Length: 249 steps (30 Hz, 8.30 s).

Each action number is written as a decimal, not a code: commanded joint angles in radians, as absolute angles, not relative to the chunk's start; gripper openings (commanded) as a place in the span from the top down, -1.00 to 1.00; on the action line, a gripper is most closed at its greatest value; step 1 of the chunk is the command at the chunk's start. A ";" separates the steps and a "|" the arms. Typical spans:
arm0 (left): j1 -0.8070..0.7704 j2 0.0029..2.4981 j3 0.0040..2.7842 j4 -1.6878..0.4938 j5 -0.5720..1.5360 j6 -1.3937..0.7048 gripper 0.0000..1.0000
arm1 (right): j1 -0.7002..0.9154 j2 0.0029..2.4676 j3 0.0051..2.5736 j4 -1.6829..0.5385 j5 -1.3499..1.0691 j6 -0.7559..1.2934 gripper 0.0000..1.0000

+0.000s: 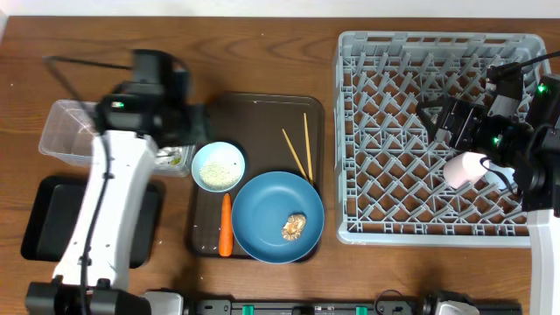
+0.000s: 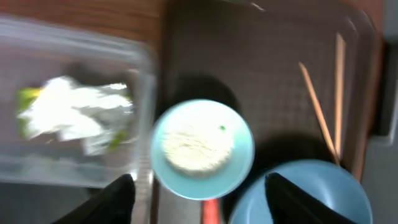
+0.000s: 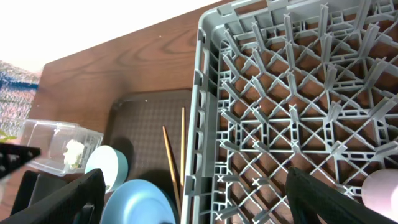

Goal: Sort waste into correct bins and load items into the dishwasher rack
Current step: 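Drop the foil into the clear plastic bin, then grasp the rice bowl rim with the left gripper, then tip the rice out of the bowl onto the black tray, then carry the empty light-blue bowl with the left gripper over the rack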

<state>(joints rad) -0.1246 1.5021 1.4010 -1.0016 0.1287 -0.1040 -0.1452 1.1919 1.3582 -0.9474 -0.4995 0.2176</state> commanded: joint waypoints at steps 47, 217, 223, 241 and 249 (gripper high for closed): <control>-0.357 1.959 1.260 -0.725 -0.001 -0.114 0.88 | -0.137 1.197 1.360 -0.962 -0.497 0.193 -0.71; -0.547 1.915 1.177 0.859 0.889 -0.587 0.88 | -0.203 1.196 1.361 -0.973 -0.142 0.343 -0.82; -0.549 1.967 1.177 0.891 0.888 -0.609 0.88 | -0.203 1.196 1.360 -0.983 -0.135 0.342 -0.84; -0.664 2.069 1.177 1.081 0.791 -0.671 0.87 | -0.203 1.197 1.360 -1.010 -0.135 0.340 -0.86; -0.667 2.114 1.177 1.081 0.772 -0.698 0.88 | -0.203 1.197 1.360 -1.034 -0.134 0.316 -0.86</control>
<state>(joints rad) -0.6724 2.0850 1.1522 1.0721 0.7872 -0.6815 -0.1886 1.1957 1.3582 -1.0279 -0.1410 0.3290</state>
